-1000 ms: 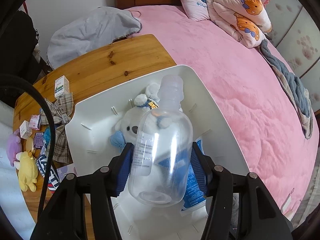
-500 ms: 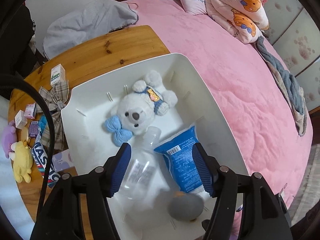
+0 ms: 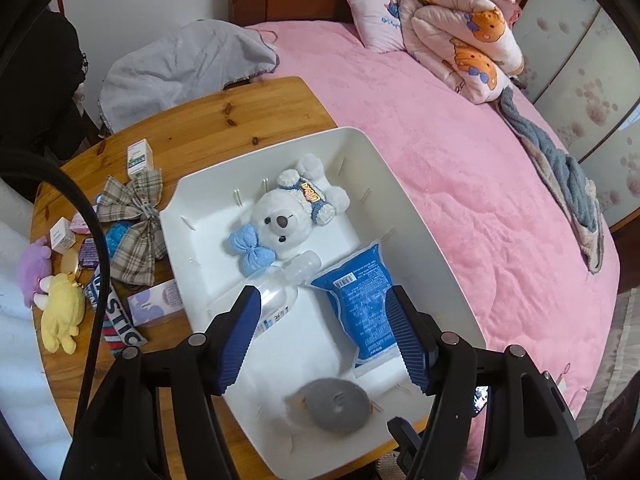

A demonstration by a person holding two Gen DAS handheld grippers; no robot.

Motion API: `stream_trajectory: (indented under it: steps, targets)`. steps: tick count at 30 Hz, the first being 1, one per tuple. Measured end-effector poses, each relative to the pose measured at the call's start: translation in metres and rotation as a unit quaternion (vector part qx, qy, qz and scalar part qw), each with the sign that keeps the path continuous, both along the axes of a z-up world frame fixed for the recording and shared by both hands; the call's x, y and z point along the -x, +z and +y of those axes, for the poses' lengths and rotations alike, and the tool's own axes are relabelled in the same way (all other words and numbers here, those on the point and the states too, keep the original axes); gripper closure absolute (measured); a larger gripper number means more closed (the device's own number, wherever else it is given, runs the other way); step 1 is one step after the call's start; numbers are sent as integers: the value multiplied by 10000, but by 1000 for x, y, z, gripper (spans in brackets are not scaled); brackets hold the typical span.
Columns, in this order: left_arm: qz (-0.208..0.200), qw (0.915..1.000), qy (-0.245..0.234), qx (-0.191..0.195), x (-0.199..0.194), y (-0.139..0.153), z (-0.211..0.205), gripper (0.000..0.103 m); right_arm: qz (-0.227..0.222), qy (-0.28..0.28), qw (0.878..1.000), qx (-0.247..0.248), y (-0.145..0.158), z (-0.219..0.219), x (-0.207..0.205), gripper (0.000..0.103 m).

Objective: Organize objects
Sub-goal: 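Open the left tool to drop the bottle while the right tool releases the grey plush into the tray, then withdraw both tools from the tray toward the table items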

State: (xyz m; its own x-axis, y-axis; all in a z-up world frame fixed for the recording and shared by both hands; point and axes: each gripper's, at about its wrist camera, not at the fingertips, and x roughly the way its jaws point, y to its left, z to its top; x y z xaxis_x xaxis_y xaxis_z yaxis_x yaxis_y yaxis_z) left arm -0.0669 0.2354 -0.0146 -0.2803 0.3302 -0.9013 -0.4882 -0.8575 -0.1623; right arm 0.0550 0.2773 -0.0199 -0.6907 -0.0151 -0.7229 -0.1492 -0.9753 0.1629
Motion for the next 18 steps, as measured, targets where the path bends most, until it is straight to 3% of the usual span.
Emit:
stream_trajectory:
  steps: [18]
  targets:
    - [555, 9975, 102, -420, -45, 36, -66, 34, 184, 249, 9981, -533, 25, -52, -18, 29]
